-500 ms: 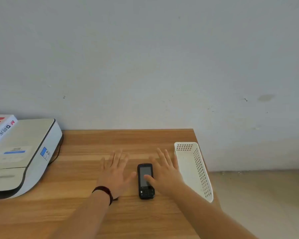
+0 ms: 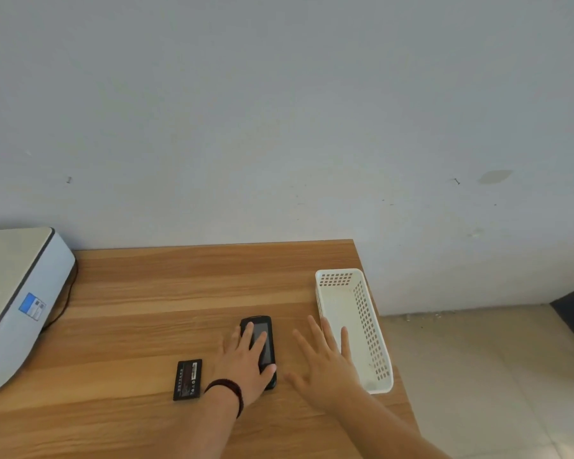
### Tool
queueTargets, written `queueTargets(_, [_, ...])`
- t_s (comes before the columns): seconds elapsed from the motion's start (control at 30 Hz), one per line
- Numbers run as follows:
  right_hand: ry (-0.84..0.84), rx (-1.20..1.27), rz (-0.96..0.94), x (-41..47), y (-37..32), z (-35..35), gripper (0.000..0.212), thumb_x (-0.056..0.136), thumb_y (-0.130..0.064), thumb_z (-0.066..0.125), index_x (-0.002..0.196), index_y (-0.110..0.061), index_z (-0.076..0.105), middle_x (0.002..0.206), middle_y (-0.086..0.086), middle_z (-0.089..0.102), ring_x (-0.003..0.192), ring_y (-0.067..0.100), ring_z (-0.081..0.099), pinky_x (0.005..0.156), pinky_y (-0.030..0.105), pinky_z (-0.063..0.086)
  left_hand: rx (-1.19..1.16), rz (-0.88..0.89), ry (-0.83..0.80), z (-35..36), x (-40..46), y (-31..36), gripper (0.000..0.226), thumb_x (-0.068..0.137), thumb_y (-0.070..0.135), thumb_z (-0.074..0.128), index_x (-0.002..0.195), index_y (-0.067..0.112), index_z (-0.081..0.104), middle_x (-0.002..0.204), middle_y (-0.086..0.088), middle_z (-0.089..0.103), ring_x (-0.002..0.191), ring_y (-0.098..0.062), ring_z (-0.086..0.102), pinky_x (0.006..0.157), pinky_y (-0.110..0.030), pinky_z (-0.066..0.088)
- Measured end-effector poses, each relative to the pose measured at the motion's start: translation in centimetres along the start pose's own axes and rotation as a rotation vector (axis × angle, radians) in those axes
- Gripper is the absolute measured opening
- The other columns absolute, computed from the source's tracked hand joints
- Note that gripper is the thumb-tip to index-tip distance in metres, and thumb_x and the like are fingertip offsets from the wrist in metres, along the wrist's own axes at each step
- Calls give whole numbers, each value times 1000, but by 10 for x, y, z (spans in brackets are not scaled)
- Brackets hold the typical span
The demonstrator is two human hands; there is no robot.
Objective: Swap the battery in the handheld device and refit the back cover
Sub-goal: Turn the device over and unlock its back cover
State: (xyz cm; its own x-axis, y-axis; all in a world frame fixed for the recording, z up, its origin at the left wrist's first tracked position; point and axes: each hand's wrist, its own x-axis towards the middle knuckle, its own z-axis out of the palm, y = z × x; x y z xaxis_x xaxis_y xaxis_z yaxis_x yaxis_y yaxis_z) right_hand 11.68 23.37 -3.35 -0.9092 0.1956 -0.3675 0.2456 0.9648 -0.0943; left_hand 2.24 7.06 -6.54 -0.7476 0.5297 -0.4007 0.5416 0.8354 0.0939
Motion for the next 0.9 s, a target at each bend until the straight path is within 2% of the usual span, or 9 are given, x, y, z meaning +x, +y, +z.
queueTargets(0.07, [41, -3, -3, 0, 2, 8, 80, 87, -77, 21, 153, -36, 2, 160, 0, -22, 145, 24, -27, 113, 58, -17, 0, -14, -27, 5, 3, 4, 70, 91, 63, 26, 151, 30, 7, 160, -1, -5, 146, -26, -3, 118, -49, 6])
queueTargets(0.13, [100, 12, 11, -1, 3, 11, 78, 86, -78, 24, 151, -35, 22, 163, 4, 1, 148, 27, -10, 112, 58, -7, -22, -30, -44, 11, 6, 7, 70, 92, 63, 27, 151, 30, 8, 160, -1, -4, 146, -26, 0, 118, -48, 10])
queueTargets(0.17, [113, 11, 4, 0, 4, 13, 79, 86, -78, 24, 151, -34, 22, 163, 4, 1, 148, 28, -11, 112, 58, -8, -43, -45, -47, 14, 7, 9, 71, 92, 63, 28, 151, 29, 8, 160, -1, -3, 146, -27, 4, 117, -47, 15])
queueTargets(0.23, [74, 30, -18, -1, 6, 19, 82, 86, -77, 22, 154, -34, 7, 160, -1, -19, 144, 25, -27, 111, 56, -19, -94, -86, -34, 19, 10, 15, 74, 90, 64, 31, 151, 27, 11, 160, -1, -3, 143, -28, 16, 113, -44, 25])
queueTargets(0.27, [50, 50, -21, -2, 7, 20, 82, 86, -77, 21, 154, -33, 3, 160, -2, -23, 143, 24, -31, 110, 56, -22, -119, -109, -23, 22, 11, 19, 76, 89, 66, 33, 150, 26, 12, 160, -1, -3, 140, -28, 21, 111, -43, 29])
queueTargets(0.4, [22, 28, -15, -4, 8, 17, 80, 88, -75, 22, 153, -36, -1, 160, -2, -24, 143, 22, -32, 111, 56, -21, -134, -166, 12, 29, 15, 32, 84, 85, 64, 45, 150, 22, 12, 159, -6, -4, 133, -30, 30, 104, -41, 39])
queueTargets(0.73, [22, -4, -42, -3, -5, 20, 76, 91, -73, 19, 153, -34, 0, 162, 1, -20, 145, 24, -28, 115, 57, -16, -196, -190, -1, 33, 10, 30, 90, 82, 64, 54, 150, 25, 10, 158, -11, -3, 131, -30, 34, 101, -39, 42])
queueTargets(0.9, [23, 16, -34, -7, -8, 20, 78, 90, -73, 23, 153, -35, 0, 162, 0, -20, 145, 25, -27, 115, 57, -15, -262, -218, 25, 35, 8, 30, 88, 82, 54, 62, 149, 23, 15, 157, -11, 3, 127, -30, 37, 100, -38, 44])
